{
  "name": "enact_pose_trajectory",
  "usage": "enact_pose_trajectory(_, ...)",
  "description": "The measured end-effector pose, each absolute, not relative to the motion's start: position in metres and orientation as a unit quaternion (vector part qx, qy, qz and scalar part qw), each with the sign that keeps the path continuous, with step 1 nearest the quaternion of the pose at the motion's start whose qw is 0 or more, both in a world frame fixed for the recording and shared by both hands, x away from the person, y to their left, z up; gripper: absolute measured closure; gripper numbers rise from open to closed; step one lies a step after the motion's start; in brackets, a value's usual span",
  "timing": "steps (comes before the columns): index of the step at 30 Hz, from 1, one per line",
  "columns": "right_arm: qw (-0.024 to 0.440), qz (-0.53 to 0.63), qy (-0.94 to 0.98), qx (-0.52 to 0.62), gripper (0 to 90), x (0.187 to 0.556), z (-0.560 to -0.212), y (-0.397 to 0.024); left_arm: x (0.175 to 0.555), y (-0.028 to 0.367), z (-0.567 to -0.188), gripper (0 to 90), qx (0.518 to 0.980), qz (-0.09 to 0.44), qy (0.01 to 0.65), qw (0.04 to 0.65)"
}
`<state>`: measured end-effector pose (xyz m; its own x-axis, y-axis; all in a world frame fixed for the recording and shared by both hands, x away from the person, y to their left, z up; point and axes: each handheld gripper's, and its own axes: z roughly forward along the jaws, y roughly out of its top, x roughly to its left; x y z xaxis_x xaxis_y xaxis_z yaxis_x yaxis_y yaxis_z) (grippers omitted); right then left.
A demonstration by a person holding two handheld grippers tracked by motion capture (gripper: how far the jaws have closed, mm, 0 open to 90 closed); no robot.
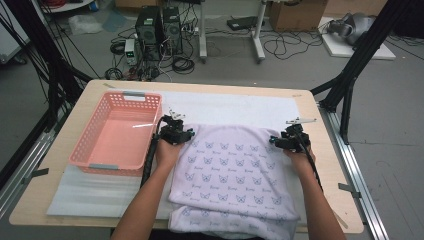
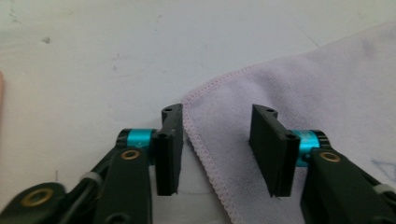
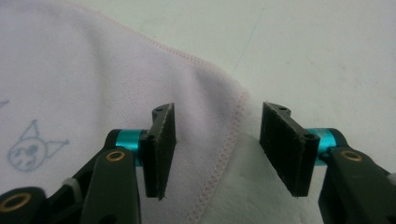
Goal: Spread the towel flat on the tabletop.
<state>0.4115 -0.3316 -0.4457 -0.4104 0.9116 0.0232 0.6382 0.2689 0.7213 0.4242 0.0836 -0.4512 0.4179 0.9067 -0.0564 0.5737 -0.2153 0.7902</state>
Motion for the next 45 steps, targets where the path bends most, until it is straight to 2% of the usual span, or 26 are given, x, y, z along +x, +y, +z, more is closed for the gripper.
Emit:
enact_pose_trajectory(1, 0.204, 0.335, 0.773, 0.499, 53.4, 0.411, -0.445, -0.331, 0.425, 0.087, -0.451, 71.9, 0.747, 0.216, 0.495, 0.387)
enact_pose_trajectory(2, 0.201, 0.337, 0.776, 0.494, 61.0, 0.411, -0.445, -0.33, 0.425, 0.089, -0.451, 86.6, 0.745, 0.206, 0.498, 0.394)
enact_pose_trajectory(4, 0.19, 0.341, 0.787, 0.478, 80.8, 0.411, -0.444, -0.327, 0.425, 0.088, -0.451, 86.5, 0.745, 0.209, 0.497, 0.393)
enact_pose_trajectory(5, 0.183, 0.34, 0.793, 0.471, 85.0, 0.412, -0.443, -0.326, 0.426, 0.088, -0.451, 86.6, 0.74, 0.206, 0.504, 0.396)
enact_pose_trajectory(7, 0.176, 0.33, 0.8, 0.47, 86.8, 0.417, -0.44, -0.325, 0.431, 0.089, -0.451, 86.7, 0.729, 0.202, 0.519, 0.398)
enact_pose_trajectory(14, 0.221, 0.337, 0.782, 0.475, 87.1, 0.44, -0.438, -0.33, 0.459, 0.082, -0.425, 86.7, 0.697, 0.219, 0.535, 0.424)
enact_pose_trajectory(25, 0.27, 0.343, 0.756, 0.487, 87.0, 0.478, -0.421, -0.323, 0.497, 0.09, -0.409, 86.7, 0.67, 0.245, 0.543, 0.443)
enact_pose_trajectory(26, 0.292, 0.345, 0.752, 0.479, 87.0, 0.48, -0.419, -0.32, 0.498, 0.091, -0.411, 86.5, 0.672, 0.243, 0.542, 0.442)
enact_pose_trajectory(27, 0.295, 0.339, 0.75, 0.486, 86.8, 0.483, -0.418, -0.318, 0.498, 0.091, -0.413, 85.2, 0.675, 0.242, 0.541, 0.44)
enact_pose_trajectory(28, 0.295, 0.333, 0.747, 0.494, 85.4, 0.486, -0.419, -0.317, 0.498, 0.09, -0.415, 79.3, 0.677, 0.241, 0.542, 0.436)
enact_pose_trajectory(29, 0.3, 0.329, 0.739, 0.505, 78.3, 0.488, -0.42, -0.316, 0.498, 0.091, -0.415, 65.6, 0.68, 0.235, 0.543, 0.434)
enact_pose_trajectory(30, 0.296, 0.339, 0.723, 0.524, 65.1, 0.489, -0.422, -0.316, 0.496, 0.091, -0.415, 59.1, 0.685, 0.23, 0.538, 0.433)
enact_pose_trajectory(32, 0.278, 0.353, 0.71, 0.542, 62.2, 0.489, -0.426, -0.318, 0.493, 0.09, -0.414, 54.6, 0.697, 0.235, 0.526, 0.426)
enact_pose_trajectory(35, 0.267, 0.358, 0.718, 0.534, 60.1, 0.483, -0.427, -0.317, 0.486, 0.088, -0.416, 49.7, 0.698, 0.224, 0.529, 0.427)
enact_pose_trajectory(41, 0.251, 0.378, 0.73, 0.511, 59.5, 0.465, -0.421, -0.323, 0.469, 0.083, -0.424, 46.8, 0.714, 0.198, 0.519, 0.427)
enact_pose_trajectory(45, 0.234, 0.379, 0.738, 0.507, 58.4, 0.452, -0.421, -0.333, 0.461, 0.08, -0.429, 44.2, 0.736, 0.18, 0.513, 0.403)
